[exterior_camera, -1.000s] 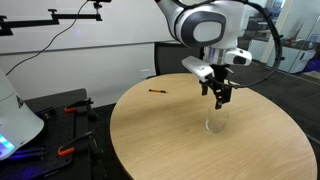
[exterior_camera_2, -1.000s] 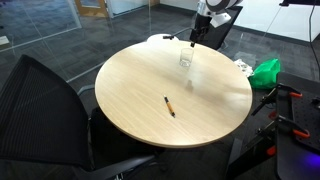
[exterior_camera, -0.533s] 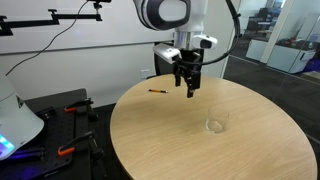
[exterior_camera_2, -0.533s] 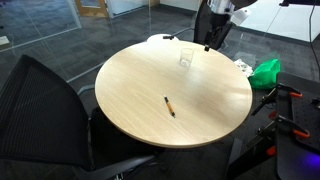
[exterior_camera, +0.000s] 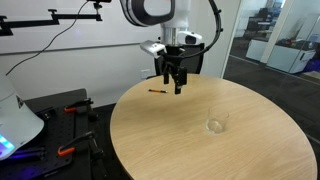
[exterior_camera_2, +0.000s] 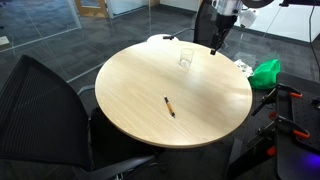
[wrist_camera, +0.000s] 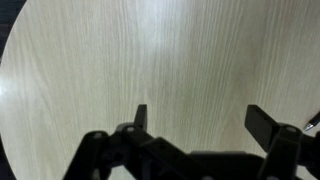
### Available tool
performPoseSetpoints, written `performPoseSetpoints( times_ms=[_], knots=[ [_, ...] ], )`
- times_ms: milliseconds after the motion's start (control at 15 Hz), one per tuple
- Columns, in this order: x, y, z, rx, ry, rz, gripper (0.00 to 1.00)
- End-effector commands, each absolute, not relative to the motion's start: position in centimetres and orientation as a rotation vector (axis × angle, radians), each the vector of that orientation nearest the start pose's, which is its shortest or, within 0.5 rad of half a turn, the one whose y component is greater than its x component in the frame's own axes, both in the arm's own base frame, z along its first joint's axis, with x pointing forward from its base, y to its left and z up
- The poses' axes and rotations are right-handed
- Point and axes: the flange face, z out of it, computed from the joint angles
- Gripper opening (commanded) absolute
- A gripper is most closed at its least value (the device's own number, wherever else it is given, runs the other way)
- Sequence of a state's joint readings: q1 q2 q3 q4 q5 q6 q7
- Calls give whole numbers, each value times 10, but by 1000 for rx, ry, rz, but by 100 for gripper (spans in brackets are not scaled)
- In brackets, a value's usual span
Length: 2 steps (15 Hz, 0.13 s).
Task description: Move the glass to the right
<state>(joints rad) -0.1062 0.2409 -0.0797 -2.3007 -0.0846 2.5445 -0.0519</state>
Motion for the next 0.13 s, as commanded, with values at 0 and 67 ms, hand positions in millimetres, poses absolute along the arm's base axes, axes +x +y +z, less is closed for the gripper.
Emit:
performPoseSetpoints(
  times_ms=[0, 67],
  knots=[
    [520, -97, 244, -3207, 99, 9, 100],
    [520, -97, 243, -3207, 99, 10, 100]
  ],
)
